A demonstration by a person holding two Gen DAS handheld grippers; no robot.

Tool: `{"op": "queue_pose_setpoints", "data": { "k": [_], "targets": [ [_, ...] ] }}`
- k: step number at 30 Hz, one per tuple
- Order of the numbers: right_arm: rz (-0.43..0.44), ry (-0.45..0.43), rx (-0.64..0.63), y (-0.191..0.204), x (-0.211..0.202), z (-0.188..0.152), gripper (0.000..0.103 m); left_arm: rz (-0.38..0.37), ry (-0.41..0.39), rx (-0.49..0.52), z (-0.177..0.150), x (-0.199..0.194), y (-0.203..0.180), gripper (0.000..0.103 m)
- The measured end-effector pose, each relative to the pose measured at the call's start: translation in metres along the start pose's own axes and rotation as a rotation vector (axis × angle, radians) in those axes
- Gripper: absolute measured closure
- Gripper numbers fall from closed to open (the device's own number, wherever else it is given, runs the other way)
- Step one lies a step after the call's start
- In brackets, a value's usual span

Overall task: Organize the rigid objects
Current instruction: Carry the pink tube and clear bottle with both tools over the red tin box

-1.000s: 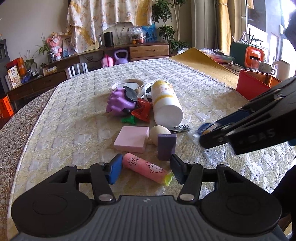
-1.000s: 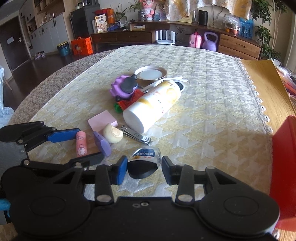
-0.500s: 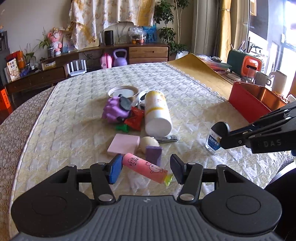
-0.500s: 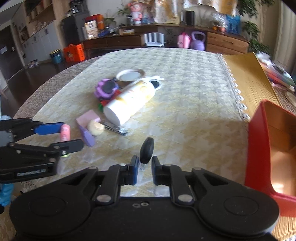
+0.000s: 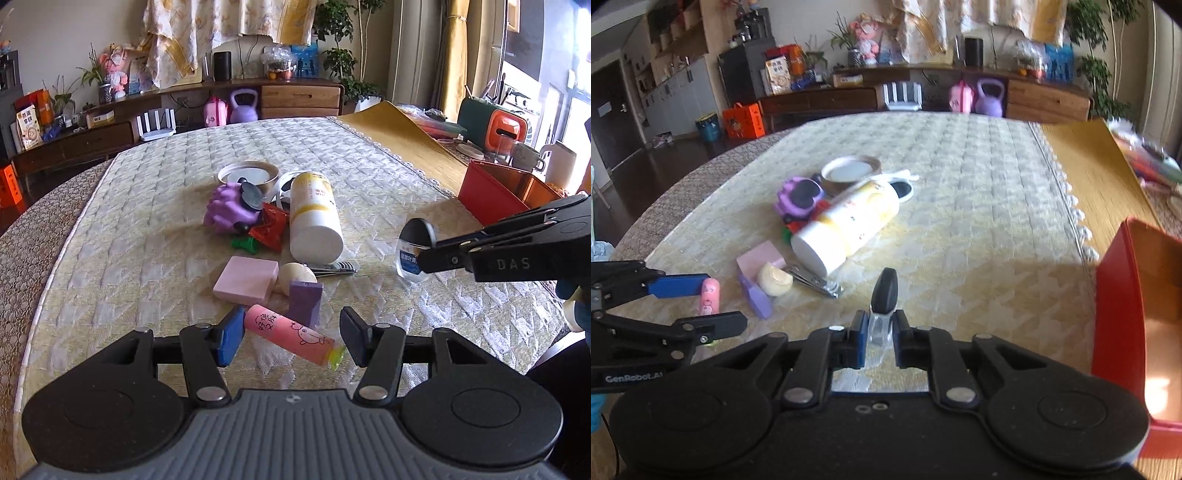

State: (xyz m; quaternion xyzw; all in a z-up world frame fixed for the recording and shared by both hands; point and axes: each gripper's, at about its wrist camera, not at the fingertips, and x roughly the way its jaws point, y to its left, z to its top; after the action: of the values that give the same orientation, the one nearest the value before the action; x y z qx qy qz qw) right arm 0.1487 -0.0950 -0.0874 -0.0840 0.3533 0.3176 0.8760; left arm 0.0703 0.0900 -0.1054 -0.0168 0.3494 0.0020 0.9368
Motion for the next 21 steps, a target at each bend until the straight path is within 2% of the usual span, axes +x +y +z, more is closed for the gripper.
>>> {"op": "queue_pose_setpoints", "data": {
  "k": [12,21],
  "targets": [
    [-0.012,0.007,-0.032,0.003,-0.005,-0.002,0.092,-0.033,-0.011,0.007,0.002,-0.004,-0.009,0.047],
    [-0.032,-0.046,0.004,-0.008,-0.029,0.005,0.092,-0.049,-0.015,0.003,0.009,-0.007,-0.011,0.047]
  ]
}}
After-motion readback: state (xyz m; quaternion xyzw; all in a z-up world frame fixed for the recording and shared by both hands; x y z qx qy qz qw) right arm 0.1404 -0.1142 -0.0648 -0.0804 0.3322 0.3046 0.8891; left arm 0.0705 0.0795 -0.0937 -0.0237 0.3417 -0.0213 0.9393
